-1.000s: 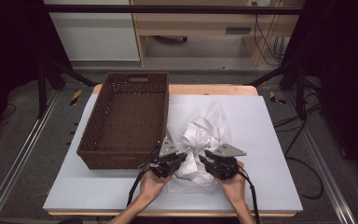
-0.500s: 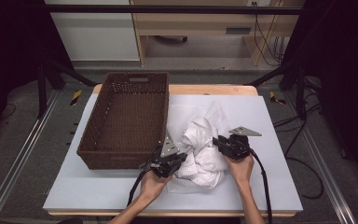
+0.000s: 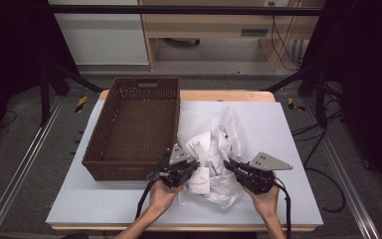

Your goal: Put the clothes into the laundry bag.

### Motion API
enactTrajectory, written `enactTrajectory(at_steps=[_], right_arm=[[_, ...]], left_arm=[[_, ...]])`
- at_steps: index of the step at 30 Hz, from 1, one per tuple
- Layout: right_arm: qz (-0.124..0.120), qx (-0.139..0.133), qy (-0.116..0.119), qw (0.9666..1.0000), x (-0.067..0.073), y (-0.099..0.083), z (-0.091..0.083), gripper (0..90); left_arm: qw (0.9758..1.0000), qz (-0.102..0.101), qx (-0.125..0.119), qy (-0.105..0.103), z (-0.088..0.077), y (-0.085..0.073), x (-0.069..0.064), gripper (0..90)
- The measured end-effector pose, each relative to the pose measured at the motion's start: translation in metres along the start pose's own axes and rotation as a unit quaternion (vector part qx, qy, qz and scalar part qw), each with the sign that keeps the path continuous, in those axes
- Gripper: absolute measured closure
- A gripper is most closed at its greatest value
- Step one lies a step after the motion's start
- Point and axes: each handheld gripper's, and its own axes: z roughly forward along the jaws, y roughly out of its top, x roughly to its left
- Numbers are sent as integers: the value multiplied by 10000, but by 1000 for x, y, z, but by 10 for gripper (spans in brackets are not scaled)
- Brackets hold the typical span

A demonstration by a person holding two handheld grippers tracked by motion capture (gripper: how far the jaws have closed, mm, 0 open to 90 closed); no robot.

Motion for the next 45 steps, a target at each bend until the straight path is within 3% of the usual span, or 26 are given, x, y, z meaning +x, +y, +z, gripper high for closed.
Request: enactTrajectory(at_steps=[5, 11, 13, 15, 16, 19, 20, 22, 23, 27, 29, 31, 33, 35, 37, 40, 43, 45], right_arm=[[-198, 387, 455, 9980, 24, -10, 20, 854], [-190, 1020, 635, 9926, 36, -21, 54, 859], [-209, 1307, 521, 9898, 37, -25, 66, 860], [-175, 1459, 351, 9885, 36, -27, 77, 861], [-112, 1468, 220, 9889, 34, -26, 81, 861], [-66, 1345, -489, 9897, 26, -28, 91, 861], [-38, 1289, -627, 9897, 23, -29, 94, 860], [101, 1248, -647, 9900, 21, -29, 96, 853], [18, 1207, -585, 9910, 21, -29, 96, 841], [86, 1171, -200, 9929, 21, -24, 85, 731], [56, 1023, -44, 9947, 22, -20, 73, 680], [-12, 773, -66, 9970, 24, -15, 57, 633], [2, 592, -155, 9981, 21, -8, 40, 600], [-38, 359, -463, 9983, 14, -1, 23, 543], [24, 160, -825, 9965, 1, 5, 7, 480], [199, 38, -1263, 9918, -15, 9, -2, 386], [284, -58, -1411, 9896, -25, 12, -4, 376], [364, 75, -1323, 9905, -30, 12, 2, 378]], left_arm=[[9999, -11, -109, -16, -5, 4, 1, 881], [9995, -53, -303, -63, -12, 9, 2, 884], [9991, 3, -372, -195, -16, 11, -1, 885], [9989, 136, -408, -181, -19, 13, -8, 885], [9988, 173, -405, -214, -21, 14, -10, 885], [9989, 240, -348, -184, -21, 11, -13, 885], [9992, 243, -286, -170, -19, 9, -12, 885], [9993, 217, -230, -181, -16, 5, -9, 884], [9994, 198, -191, -199, -15, 3, -7, 884], [9997, 213, -96, -98, -10, -1, -5, 883], [9997, 211, -102, -71, -10, -1, -5, 883], [9997, 199, -107, -48, -10, -1, -4, 882], [9998, 190, -104, -29, -10, -1, -3, 882], [9998, 189, -105, -24, -10, -1, -2, 882], [9998, 166, -127, -17, -11, 0, 0, 882], [9998, 150, -133, -11, -12, 1, 1, 881], [9998, 144, -125, -16, -12, 1, 2, 882], [9998, 143, -115, -29, -11, 2, 2, 882]])
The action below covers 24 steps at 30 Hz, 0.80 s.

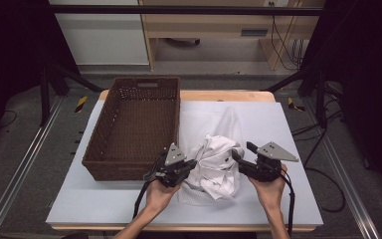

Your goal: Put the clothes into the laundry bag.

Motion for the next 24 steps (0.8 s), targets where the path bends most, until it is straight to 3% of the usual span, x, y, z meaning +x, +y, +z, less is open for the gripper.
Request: enactTrajectory(at_steps=[2, 4, 6, 8, 11, 14, 16, 19, 22, 24], right_arm=[[-61, 233, 223, 9995, -1, -2, 11, 469], [-162, 387, 246, 9988, 2, -6, 19, 627], [-161, 309, 477, 9983, 7, -7, 18, 704], [-320, 243, 744, 9964, 17, -9, 13, 741], [-662, 322, 1130, 9909, 40, -13, 9, 776], [-984, 654, 1270, 9848, 59, -19, 19, 795], [-987, 834, 1216, 9841, 65, -23, 31, 803], [-768, 1064, 1040, 9859, 65, -27, 52, 809], [-513, 1097, 777, 9896, 60, -27, 68, 816], [-332, 1065, 436, 9928, 59, -28, 75, 818]], left_arm=[[10000, 0, -6, 1, 0, 0, 0, 881], [10000, -8, -12, 14, 0, 1, 0, 881], [10000, -55, -28, 14, 0, 2, 1, 881], [10000, -80, -49, 14, -1, 3, 2, 881], [9999, -79, -109, -19, -4, 7, 1, 882], [9997, -29, -216, -88, -9, 12, -3, 883], [9996, 15, -247, -145, -11, 14, -6, 883], [9995, 95, -231, -182, -11, 14, -11, 883], [9996, 133, -162, -186, -8, 12, -13, 883], [9997, 144, -103, -189, -6, 10, -13, 883]])
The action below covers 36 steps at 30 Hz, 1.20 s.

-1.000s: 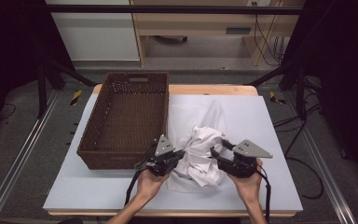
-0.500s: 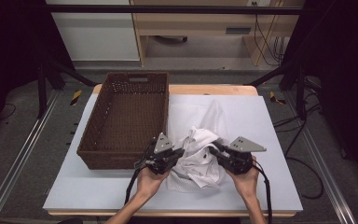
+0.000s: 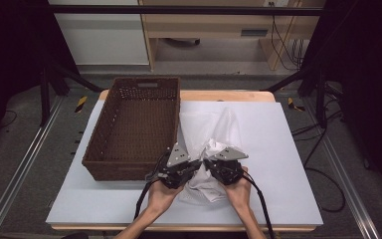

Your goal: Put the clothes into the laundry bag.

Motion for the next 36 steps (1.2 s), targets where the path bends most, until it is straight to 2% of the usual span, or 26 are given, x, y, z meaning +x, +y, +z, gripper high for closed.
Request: enactTrajectory(at_steps=[2, 5, 7, 10, 12, 15, 17, 19, 21, 23, 25, 27, 29, 30, 33, 35, 36], right_arm=[[130, -91, -251, 9996, 0, -1, 7, 819], [253, -194, -393, 9987, 3, -1, 11, 813], [207, -247, -244, 9992, 2, 0, 6, 792], [170, -291, 30, 9994, -2, -2, -10, 696], [99, -316, 85, 9994, -4, -4, -25, 643], [83, -575, 240, 9980, -9, -7, -52, 594], [31, -794, 146, 9967, -14, -6, -69, 572], [45, -958, -12, 9954, -21, -2, -79, 496], [137, -1051, -195, 9942, -30, 5, -81, 438], [218, -1029, -262, 9941, -39, 11, -74, 421], [276, -846, -128, 9959, -45, 16, -59, 482], [236, -636, 84, 9977, -47, 17, -45, 639], [148, -549, 280, 9980, -42, 14, -39, 772], [44, -577, 362, 9977, -38, 12, -39, 799], [-162, -549, 859, 9947, -24, 7, -41, 835], [-429, -343, 993, 9935, -12, 1, -38, 839], [-482, -277, 1025, 9932, -7, -1, -36, 840]], left_arm=[[10000, 13, 62, 9, 3, -3, 0, 883], [9998, 25, 198, 36, 9, -10, 2, 883], [9996, 53, 263, 110, 12, -13, 3, 883], [9994, 57, 298, 150, 12, -14, 4, 883], [9993, 72, 303, 193, 12, -14, 4, 883], [9992, 80, 318, 210, 13, -14, 4, 883], [9992, 84, 324, 210, 14, -14, 5, 883], [9992, 54, 328, 209, 14, -14, 6, 883], [9992, 65, 331, 215, 13, -14, 6, 883], [9992, 68, 339, 203, 14, -14, 6, 883], [9992, 57, 335, 208, 14, -14, 7, 883], [9993, 31, 324, 207, 13, -13, 8, 883], [9993, 5, 291, 215, 11, -12, 9, 882], [9994, -21, 255, 227, 10, -10, 11, 883], [9996, -56, 138, 253, 4, -5, 13, 883], [9997, -41, 27, 244, 0, -1, 13, 883], [9997, -27, 3, 235, -2, 1, 13, 883]])
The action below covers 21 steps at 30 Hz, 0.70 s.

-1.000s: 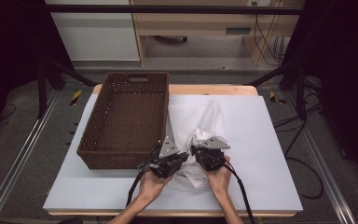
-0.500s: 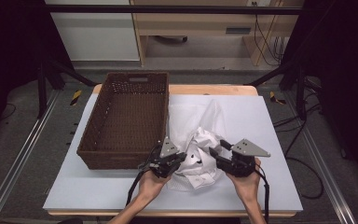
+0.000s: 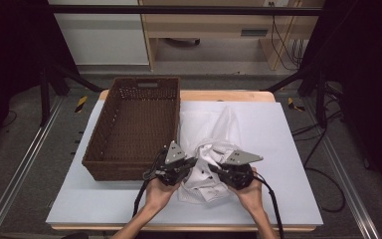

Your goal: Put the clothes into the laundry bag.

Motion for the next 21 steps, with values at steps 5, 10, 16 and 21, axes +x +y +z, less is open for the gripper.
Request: enactTrajectory(at_steps=[5, 10, 16, 21], right_arm=[[82, 369, -195, 9991, 6, -3, 25, 844], [530, -6, -1435, 9882, -12, 1, 39, 839], [625, -163, -1431, 9876, -19, -1, 26, 679], [497, -141, -828, 9952, -10, -3, -6, 485]], left_arm=[[9996, 186, -144, -131, -5, 4, -7, 884], [9992, 385, -33, -105, -7, -3, -17, 883], [9993, 254, 255, -49, 7, -17, -12, 882], [9992, 193, 356, -13, 17, -20, -9, 882]])
